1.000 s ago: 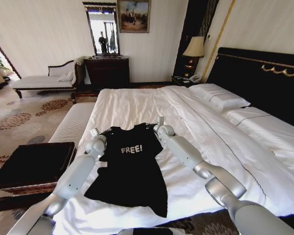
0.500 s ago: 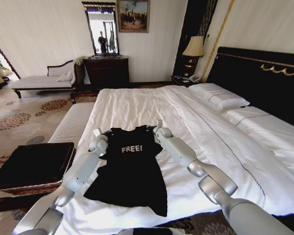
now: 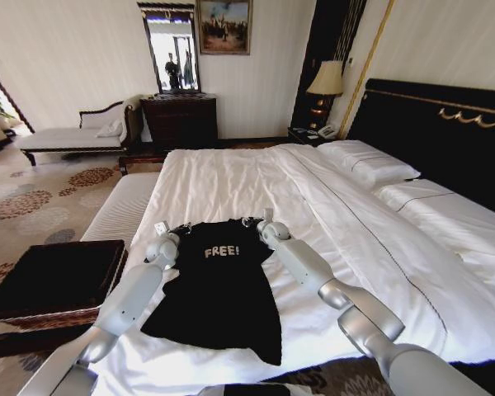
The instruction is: Fold the clothes on the bed and place them into the basket.
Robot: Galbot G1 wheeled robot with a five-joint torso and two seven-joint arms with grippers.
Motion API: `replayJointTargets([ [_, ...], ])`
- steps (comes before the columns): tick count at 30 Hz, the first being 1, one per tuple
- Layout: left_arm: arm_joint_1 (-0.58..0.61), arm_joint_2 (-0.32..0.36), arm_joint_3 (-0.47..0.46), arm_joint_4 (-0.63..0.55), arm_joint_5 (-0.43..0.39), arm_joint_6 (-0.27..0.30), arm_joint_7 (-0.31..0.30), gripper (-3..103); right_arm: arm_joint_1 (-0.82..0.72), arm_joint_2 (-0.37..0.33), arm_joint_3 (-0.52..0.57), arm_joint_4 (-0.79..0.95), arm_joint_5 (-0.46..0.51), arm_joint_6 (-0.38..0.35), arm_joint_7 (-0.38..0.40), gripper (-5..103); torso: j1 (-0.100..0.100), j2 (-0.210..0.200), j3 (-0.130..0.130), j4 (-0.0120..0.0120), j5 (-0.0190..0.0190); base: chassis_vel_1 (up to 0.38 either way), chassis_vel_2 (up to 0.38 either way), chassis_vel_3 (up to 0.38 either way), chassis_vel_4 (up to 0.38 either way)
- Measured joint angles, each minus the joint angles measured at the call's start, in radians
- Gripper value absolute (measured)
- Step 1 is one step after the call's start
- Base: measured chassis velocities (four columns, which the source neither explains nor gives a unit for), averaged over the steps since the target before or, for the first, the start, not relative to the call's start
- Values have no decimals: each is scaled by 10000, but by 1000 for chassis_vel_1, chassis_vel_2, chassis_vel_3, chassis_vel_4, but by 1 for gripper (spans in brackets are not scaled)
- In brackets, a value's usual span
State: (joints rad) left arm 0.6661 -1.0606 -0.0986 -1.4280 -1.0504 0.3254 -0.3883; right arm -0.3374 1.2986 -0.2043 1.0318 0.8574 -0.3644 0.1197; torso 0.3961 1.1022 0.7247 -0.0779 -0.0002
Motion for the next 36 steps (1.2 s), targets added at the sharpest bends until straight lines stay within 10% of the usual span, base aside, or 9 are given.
replayJointTargets([
  [13,3586,1108,-2214,-3572,374,-353,209,98,-2521,-2892,1637,4553,1464,-734,435,99,-3,2,-2,0,3,0,0,0,0],
  [36,11155,-286,-6215,-7309,1514,-1001,1420,101,-10175,-3557,6390,9566,1309,-915,-104,100,-2,3,-1,-1,2,0,0,0,0],
])
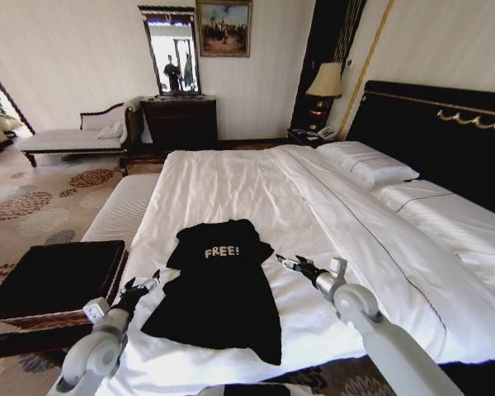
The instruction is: Fold the clothes on the bed and place them into the basket.
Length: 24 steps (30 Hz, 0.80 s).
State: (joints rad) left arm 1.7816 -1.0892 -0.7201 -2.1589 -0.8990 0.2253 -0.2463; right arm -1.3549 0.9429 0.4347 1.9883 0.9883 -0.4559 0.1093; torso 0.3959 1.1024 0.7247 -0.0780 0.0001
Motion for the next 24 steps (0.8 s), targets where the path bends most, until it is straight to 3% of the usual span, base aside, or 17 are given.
replayJointTargets([
  [9,1884,-548,-251,-873,-299,-99,80,98,-1023,277,520,189,-77,61,-52,100,1,-2,1,3,0,0,0,0,0],
  [20,2249,-697,-97,-441,-441,-150,67,96,-1446,635,609,207,-285,72,109,100,1,-2,1,1,-1,0,0,0,0],
  [24,2135,-625,-45,1,-439,-160,20,90,-1658,711,709,230,-283,72,129,100,2,-2,1,2,0,0,0,0,0],
])
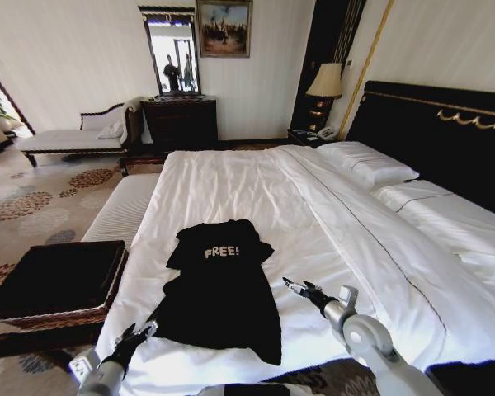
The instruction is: Fold the clothes on the bed and place them into the basket.
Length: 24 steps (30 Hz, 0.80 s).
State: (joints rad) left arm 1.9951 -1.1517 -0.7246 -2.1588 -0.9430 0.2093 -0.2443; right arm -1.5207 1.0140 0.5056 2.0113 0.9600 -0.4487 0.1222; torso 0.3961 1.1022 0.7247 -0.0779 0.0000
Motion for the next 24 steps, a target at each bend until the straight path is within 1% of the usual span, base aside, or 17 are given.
replayJointTargets([
  [4,-211,76,243,301,29,9,-35,89,-151,120,-13,14,1,0,53,100,0,0,0,0,-2,0,0,0,0],
  [6,-308,75,368,323,29,37,-37,78,-216,176,-35,32,-4,0,76,100,0,0,0,0,-1,0,0,0,0],
  [7,-308,75,368,323,29,37,-37,78,-216,176,-35,32,-4,0,76,100,0,0,0,0,-1,0,0,0,0],
  [8,-353,53,455,331,82,53,-36,73,-265,197,-44,44,1,0,103,100,0,0,0,0,0,0,0,0,0],
  [9,-386,28,579,363,215,54,-23,73,-364,218,-46,78,8,0,146,100,0,-1,1,1,0,0,0,0,0],
  [10,-411,13,707,422,377,45,2,68,-548,289,2,164,43,-2,169,100,0,0,1,4,1,0,0,0,0],
  [11,-411,13,707,422,377,45,2,68,-548,289,2,164,43,-2,169,100,0,0,1,4,1,0,0,0,0],
  [14,-465,-32,989,609,710,-61,105,51,-1138,492,296,391,309,-26,182,100,0,0,0,-3,0,0,0,0,0],
  [15,-465,-32,989,609,710,-61,105,51,-1138,492,296,391,309,-26,182,100,0,0,0,-3,0,0,0,0,0],
  [16,-503,-34,1070,699,864,-135,137,45,-1310,533,402,445,430,-38,196,100,0,0,0,-3,-1,0,0,0,0],
  [17,-536,-39,1113,774,1001,-186,154,41,-1462,515,491,495,573,-65,227,100,-1,0,0,-1,1,0,0,0,0],
  [18,-548,-41,1127,795,1035,-199,157,41,-1525,484,527,524,646,-84,234,100,-1,0,0,-1,1,0,0,0,0],
  [20,-569,-91,1143,816,1066,-249,160,30,-1855,236,713,687,1080,-207,237,100,0,0,0,0,-1,0,0,0,0],
  [21,-569,-91,1143,816,1066,-249,160,30,-1855,236,713,687,1080,-207,237,100,0,0,0,0,-1,0,0,0,0],
  [23,-570,-183,1110,797,993,-326,166,18,-2200,-1,845,855,1571,-352,158,100,0,-1,2,0,0,0,0,0,0],
  [24,-570,-209,1102,796,999,-375,180,18,-2262,-54,866,889,1661,-384,139,100,0,-1,2,0,0,0,0,0,0],
])
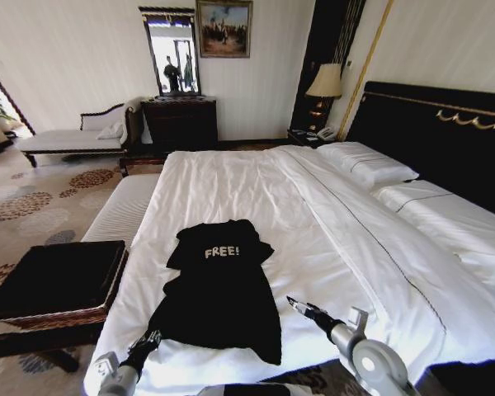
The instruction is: Fold the clothes on the bed and place them into the basket.
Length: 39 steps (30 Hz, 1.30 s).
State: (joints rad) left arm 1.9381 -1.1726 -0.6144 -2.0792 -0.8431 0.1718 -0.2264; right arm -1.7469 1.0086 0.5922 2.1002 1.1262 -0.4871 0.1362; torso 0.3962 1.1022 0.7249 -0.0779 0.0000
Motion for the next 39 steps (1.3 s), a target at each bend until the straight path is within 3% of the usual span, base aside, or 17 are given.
replayJointTargets([
  [5,-71,-235,-3,-24,289,-358,173,1,-525,-323,-51,133,415,-296,-327,100,0,1,-1,0,-1,0,0,0,0],
  [28,104,-520,-52,-490,292,-399,208,0,-859,-41,-998,224,683,-998,-588,101,-1,0,-1,0,0,0,0,0,0],
  [35,153,-568,-138,-444,265,-400,204,0,-658,30,-1334,-73,593,-1126,-597,90,0,0,-1,0,-1,0,0,0,0],
  [39,129,-589,-164,-447,-154,-287,167,0,-639,67,-1350,-23,669,-1204,-638,63,0,0,-1,1,-3,0,0,0,0],
])
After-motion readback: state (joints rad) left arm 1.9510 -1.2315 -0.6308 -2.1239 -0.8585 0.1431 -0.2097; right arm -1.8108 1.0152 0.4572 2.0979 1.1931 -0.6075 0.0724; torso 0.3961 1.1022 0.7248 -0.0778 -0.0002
